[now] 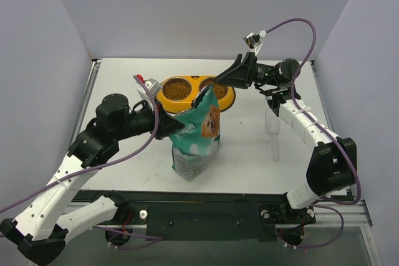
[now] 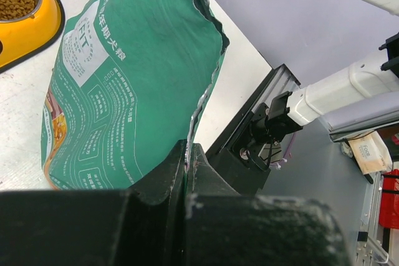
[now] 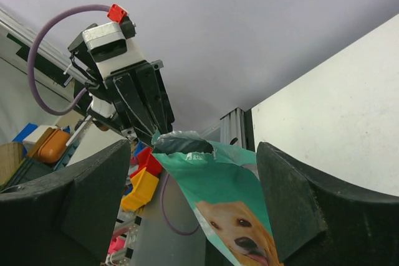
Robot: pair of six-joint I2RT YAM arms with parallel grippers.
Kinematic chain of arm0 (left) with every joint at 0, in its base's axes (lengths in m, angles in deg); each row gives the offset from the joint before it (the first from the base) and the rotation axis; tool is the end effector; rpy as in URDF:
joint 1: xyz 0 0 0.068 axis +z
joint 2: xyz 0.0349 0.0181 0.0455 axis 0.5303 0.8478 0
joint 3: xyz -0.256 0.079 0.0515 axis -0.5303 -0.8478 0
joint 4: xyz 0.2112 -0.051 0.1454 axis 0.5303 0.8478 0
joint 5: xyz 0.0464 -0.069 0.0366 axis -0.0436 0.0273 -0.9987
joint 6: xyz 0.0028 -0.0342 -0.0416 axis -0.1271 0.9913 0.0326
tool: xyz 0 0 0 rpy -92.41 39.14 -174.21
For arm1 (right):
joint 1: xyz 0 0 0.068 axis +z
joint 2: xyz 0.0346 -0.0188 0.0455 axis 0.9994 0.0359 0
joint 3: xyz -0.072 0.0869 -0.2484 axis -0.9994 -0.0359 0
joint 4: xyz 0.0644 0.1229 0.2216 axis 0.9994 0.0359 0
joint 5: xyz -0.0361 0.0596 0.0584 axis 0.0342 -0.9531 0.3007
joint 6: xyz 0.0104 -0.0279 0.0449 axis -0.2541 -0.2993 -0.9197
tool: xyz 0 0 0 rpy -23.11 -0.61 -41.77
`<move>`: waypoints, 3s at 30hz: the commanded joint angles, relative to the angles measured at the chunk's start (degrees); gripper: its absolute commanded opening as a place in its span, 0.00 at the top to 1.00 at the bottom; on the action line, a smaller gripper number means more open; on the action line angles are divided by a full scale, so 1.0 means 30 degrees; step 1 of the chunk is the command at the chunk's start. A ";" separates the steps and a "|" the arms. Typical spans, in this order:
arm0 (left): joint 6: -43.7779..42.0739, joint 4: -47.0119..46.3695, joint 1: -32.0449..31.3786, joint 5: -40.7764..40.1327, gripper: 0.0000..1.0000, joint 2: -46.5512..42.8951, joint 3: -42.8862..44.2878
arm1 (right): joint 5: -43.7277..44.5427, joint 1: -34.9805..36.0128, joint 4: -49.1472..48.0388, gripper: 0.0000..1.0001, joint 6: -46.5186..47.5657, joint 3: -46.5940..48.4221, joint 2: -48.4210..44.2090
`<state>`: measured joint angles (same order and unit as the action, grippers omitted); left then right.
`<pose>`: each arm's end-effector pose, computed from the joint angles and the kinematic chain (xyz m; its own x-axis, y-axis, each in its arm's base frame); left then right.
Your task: Serve the pet food
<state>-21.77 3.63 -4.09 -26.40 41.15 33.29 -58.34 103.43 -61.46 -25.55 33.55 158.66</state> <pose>0.1416 -0.1215 0.4119 -0.5667 -0.0953 -0.8184 0.6756 0.5148 -0.5277 0.3032 0.1194 0.4068 -0.5289 0.1335 -0.8381 -0.8465 -0.1541 0.5096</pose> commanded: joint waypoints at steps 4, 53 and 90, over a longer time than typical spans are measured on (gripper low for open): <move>-0.0023 -0.2742 0.0731 0.2704 1.00 -0.0417 0.0157 | -0.0311 0.1048 0.0182 0.25 0.3707 -0.1382 -0.1159; -0.1577 -0.2860 0.2547 0.8125 0.99 -0.0679 -0.0368 | 1.7267 0.9329 3.9851 0.00 3.3122 1.1822 -0.5703; 0.0182 -0.3944 0.2372 0.8213 0.94 -0.0182 -0.0810 | 2.0140 1.4703 4.0350 0.07 3.6934 1.7044 0.0978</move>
<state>-23.23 -2.34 3.25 -4.30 40.89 28.48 4.10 148.65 60.28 84.52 86.23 159.77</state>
